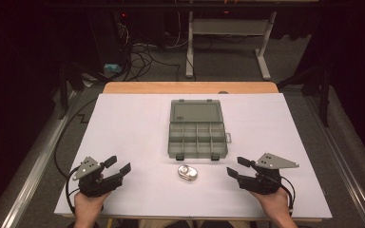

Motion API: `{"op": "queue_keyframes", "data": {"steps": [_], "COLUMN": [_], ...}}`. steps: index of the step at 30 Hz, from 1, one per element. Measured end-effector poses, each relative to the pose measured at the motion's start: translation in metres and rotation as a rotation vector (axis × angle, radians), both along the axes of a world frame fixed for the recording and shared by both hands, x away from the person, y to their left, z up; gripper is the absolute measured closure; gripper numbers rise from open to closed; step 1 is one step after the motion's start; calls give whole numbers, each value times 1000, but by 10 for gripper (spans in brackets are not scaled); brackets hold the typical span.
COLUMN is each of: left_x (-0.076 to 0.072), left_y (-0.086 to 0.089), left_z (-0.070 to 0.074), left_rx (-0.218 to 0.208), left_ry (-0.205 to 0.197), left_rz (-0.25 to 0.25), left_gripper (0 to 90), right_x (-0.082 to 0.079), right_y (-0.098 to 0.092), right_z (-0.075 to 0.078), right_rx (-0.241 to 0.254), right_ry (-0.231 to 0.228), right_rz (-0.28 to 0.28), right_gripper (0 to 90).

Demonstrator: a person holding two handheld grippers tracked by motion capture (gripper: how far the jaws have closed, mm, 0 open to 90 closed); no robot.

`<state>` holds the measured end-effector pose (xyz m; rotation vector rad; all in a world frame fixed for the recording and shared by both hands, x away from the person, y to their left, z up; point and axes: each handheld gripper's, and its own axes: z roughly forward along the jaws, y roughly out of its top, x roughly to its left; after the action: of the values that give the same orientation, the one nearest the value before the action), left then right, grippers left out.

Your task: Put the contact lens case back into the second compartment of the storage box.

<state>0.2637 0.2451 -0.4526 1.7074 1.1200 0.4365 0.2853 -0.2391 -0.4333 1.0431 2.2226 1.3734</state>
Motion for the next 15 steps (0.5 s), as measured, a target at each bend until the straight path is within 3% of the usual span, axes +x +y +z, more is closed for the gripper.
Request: {"op": "queue_keyframes", "data": {"steps": [15], "left_x": [1], "left_y": [1], "left_z": [0], "left_rx": [-2], "left_ry": [8], "left_rz": [0], "left_gripper": [343], "right_x": [12], "right_y": [36], "right_z": [-4], "right_rx": [-99], "right_ry": [49], "right_rz": [87], "right_gripper": [449]}}
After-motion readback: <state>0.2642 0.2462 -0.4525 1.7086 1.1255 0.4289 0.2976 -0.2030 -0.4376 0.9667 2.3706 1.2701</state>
